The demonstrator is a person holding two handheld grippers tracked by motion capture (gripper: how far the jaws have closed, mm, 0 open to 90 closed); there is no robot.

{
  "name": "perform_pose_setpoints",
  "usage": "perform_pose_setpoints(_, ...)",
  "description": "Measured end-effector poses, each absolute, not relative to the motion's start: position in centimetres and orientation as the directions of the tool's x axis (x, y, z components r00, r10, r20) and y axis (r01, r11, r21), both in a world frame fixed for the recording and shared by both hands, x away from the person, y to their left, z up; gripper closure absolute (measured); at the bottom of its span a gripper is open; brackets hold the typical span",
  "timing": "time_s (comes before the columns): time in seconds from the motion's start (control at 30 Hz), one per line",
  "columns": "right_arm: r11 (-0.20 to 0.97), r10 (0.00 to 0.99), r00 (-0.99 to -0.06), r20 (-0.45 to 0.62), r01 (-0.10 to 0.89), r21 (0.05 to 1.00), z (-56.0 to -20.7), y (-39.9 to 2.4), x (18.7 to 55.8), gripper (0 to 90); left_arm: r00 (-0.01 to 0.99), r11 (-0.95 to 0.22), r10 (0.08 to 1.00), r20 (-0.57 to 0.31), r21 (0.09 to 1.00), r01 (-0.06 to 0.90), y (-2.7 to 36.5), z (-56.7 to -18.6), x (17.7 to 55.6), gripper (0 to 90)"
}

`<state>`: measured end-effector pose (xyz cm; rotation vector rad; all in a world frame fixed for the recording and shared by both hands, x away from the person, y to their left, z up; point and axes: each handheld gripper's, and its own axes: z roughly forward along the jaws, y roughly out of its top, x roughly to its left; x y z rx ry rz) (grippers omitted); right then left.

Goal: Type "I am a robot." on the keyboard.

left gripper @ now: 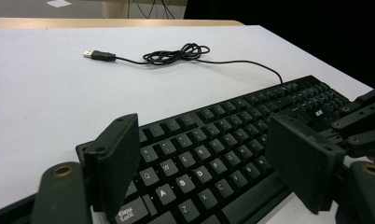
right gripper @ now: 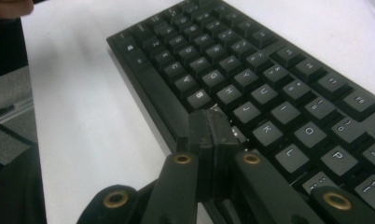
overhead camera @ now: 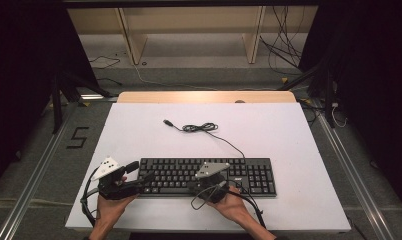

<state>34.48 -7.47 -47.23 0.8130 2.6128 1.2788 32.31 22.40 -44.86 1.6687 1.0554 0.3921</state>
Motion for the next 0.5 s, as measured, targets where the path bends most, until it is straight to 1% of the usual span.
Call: perform_pose_setpoints(0.5,0.532,0.524,-0.846,0.099,0.416,0.737,-47.95,-7.10,34.54,90.0,0.555,-0.033,0.796,-0.242,0.898,0.439,22.38,-44.82,32.27,25.9)
